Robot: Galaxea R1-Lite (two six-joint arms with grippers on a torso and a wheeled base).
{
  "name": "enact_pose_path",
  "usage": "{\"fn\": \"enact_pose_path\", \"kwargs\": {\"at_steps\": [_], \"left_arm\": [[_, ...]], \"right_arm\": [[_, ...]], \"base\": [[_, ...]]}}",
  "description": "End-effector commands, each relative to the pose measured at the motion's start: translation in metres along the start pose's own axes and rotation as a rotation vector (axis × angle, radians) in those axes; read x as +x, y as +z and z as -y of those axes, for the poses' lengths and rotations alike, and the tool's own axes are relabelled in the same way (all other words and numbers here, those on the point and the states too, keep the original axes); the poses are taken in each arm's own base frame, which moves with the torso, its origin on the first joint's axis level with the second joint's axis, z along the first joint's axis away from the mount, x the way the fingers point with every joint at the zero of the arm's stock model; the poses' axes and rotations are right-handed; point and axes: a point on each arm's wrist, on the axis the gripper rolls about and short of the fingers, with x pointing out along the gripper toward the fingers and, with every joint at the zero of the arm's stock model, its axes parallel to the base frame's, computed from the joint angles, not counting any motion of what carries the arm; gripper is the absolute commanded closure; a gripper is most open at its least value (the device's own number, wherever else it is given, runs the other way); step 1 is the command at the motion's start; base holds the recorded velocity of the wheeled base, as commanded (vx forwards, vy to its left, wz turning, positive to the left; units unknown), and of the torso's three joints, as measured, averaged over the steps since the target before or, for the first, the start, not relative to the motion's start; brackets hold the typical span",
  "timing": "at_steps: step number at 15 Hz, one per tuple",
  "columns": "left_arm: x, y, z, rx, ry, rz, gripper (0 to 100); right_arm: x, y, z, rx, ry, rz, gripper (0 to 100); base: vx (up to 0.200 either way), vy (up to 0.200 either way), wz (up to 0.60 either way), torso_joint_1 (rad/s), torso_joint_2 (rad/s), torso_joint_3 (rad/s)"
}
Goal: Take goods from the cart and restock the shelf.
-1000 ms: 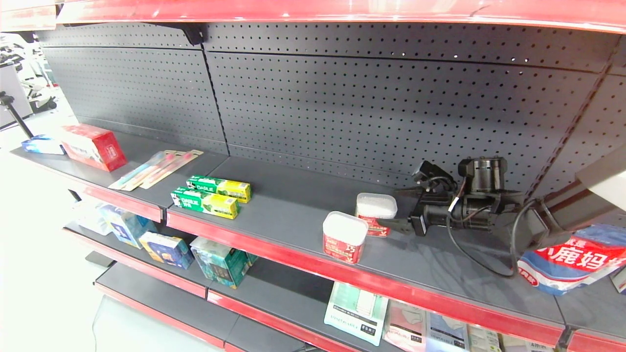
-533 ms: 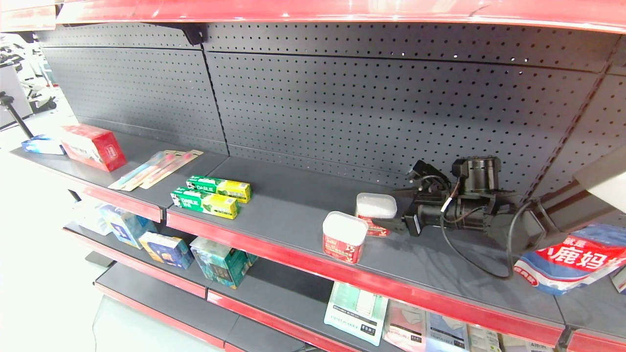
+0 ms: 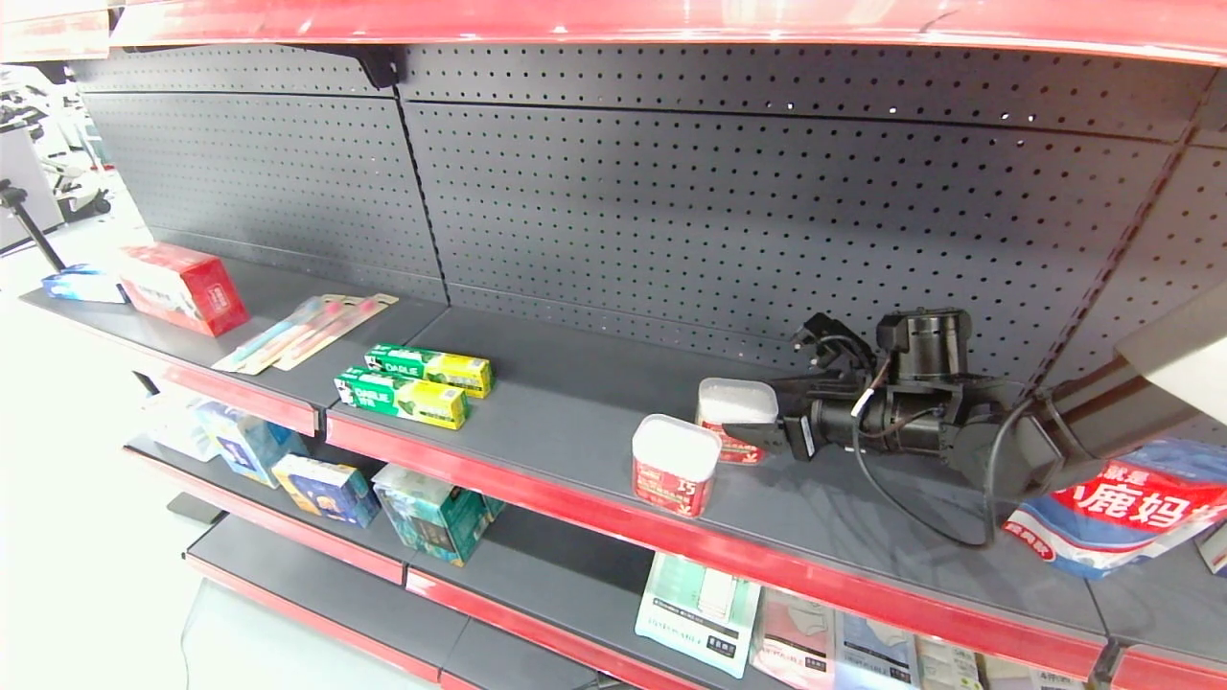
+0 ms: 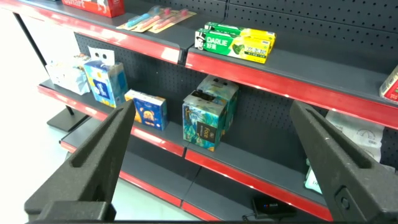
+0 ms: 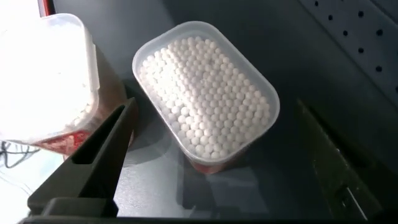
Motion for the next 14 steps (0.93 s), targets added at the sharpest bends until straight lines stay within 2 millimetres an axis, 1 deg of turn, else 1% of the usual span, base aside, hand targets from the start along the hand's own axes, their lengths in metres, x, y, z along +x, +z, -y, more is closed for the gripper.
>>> {"fn": "enact_pose_path", "kwargs": {"at_steps": [1, 4, 10, 14], "left_arm": [[0.000, 0.000, 0.000, -0.001, 0.002, -0.001, 0], [0.000, 0.000, 0.000, -0.001, 0.000, -0.001, 0], [0.000, 0.000, 0.000, -0.001, 0.000, -0.001, 0], [0.000, 0.000, 0.000, -0.001, 0.000, -0.001, 0]], "right_arm": [[-0.001, 0.000, -0.003, 0.015, -0.001, -0.005, 0], [-0.001, 0.002, -0.009, 0.060, -0.001, -0.006, 0], [0.007, 0.007, -0.026, 0.137, -0.030, -0.020, 0], [0.008, 0.008, -0.029, 0.165, -0.054, -0.025, 0]], "base": [[0.000, 0.000, 0.00, 0.000, 0.00, 0.000], [0.000, 0.000, 0.00, 0.000, 0.00, 0.000], [0.000, 0.000, 0.00, 0.000, 0.00, 0.000], [0.000, 0.000, 0.00, 0.000, 0.00, 0.000]]}}
